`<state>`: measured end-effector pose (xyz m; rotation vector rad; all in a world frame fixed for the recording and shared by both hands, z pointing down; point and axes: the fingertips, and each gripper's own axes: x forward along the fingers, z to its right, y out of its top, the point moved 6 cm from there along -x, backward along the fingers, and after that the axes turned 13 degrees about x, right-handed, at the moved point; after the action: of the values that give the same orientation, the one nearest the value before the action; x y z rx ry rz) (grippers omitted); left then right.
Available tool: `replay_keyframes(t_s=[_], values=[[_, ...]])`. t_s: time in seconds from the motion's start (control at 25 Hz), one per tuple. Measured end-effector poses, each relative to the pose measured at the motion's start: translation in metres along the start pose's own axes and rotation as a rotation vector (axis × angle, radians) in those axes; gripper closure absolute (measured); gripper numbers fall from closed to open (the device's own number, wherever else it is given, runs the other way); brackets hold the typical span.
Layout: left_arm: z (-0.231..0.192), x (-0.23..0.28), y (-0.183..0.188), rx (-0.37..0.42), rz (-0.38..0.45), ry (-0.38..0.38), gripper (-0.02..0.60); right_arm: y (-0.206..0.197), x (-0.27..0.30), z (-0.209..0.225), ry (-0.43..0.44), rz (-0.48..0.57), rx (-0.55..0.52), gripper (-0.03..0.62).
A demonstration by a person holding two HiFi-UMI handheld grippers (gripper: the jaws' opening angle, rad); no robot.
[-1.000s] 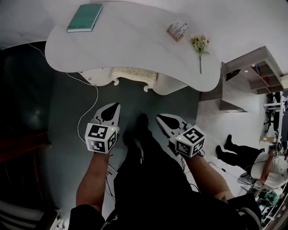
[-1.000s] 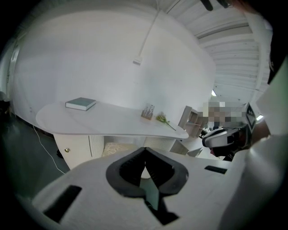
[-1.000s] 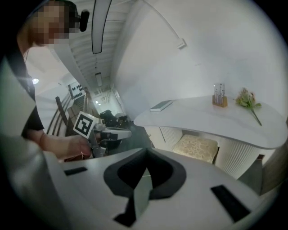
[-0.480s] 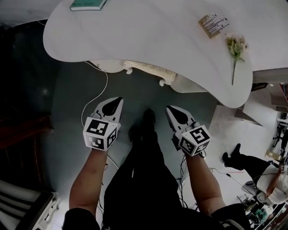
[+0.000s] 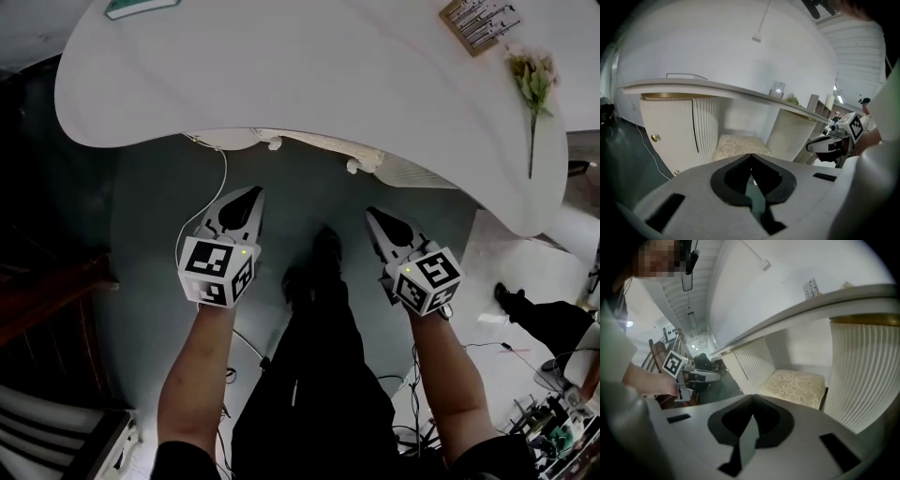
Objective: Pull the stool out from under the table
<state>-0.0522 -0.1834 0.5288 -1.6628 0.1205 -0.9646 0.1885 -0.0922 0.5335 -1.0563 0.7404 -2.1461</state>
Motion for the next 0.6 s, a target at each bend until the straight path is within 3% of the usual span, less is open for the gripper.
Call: replay_keyframes(t_s=[0.32,0.6], values=[[-0.016,0.056,-0.052,-0.001,-0.002,0.001,0.571,-0.031,0.046,0.047,-0.035,-0.042,-0.05,0.589],[-0.023,0.103,-0.094,0.049,-0.071,-0.013,0.571,-0.059,0.081,0.096,-0.068,-0.092,-0.126,0.553]])
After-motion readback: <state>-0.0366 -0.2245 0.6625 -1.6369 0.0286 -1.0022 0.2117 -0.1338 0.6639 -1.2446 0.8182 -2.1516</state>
